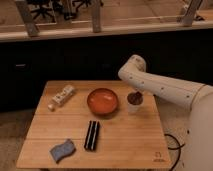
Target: Place the pepper in the ceramic cup
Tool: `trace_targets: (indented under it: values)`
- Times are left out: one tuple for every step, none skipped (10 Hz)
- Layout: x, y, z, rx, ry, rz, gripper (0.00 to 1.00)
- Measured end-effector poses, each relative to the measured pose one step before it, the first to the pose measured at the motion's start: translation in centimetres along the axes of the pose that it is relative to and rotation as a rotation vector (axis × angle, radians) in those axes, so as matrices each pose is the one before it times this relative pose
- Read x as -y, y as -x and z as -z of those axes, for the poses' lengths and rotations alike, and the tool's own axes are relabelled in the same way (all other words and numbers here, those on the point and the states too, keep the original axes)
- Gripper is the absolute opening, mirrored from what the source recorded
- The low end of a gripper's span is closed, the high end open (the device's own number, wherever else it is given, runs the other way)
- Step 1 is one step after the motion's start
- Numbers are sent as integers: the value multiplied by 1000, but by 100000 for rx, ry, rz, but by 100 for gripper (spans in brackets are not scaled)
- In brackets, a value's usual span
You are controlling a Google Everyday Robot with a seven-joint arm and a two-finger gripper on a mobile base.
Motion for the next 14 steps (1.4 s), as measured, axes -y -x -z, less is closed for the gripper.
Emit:
trace_targets:
  values:
    - [-21,-75,35,38,37,-241,77]
    - [-30,-86,69,-53,-17,-247,80]
    - [-69,-95,86,-176,-40,-434,80]
    - [-5,-47,57,-147,-55,-259,80]
    - [2,-18,63,-130,-59,-201,80]
    - [-23,-22,33,-179,2,-180,80]
    - [-30,-34,55,-160,-43,-230,80]
    - [-9,13,45,-55,-100,-120,80]
    - [-104,-28,124,935,-572,-610,80]
    - [26,-378,348,4676,-3246,-1461,80]
    - [-158,-472,296,10775,-4521,-1980,80]
    - [-257,-403,234,8264,-2721,-1339,80]
    - [-13,-282,249,9081,-3021,-1116,80]
    - [85,55,122,3661,-1528,-644,80]
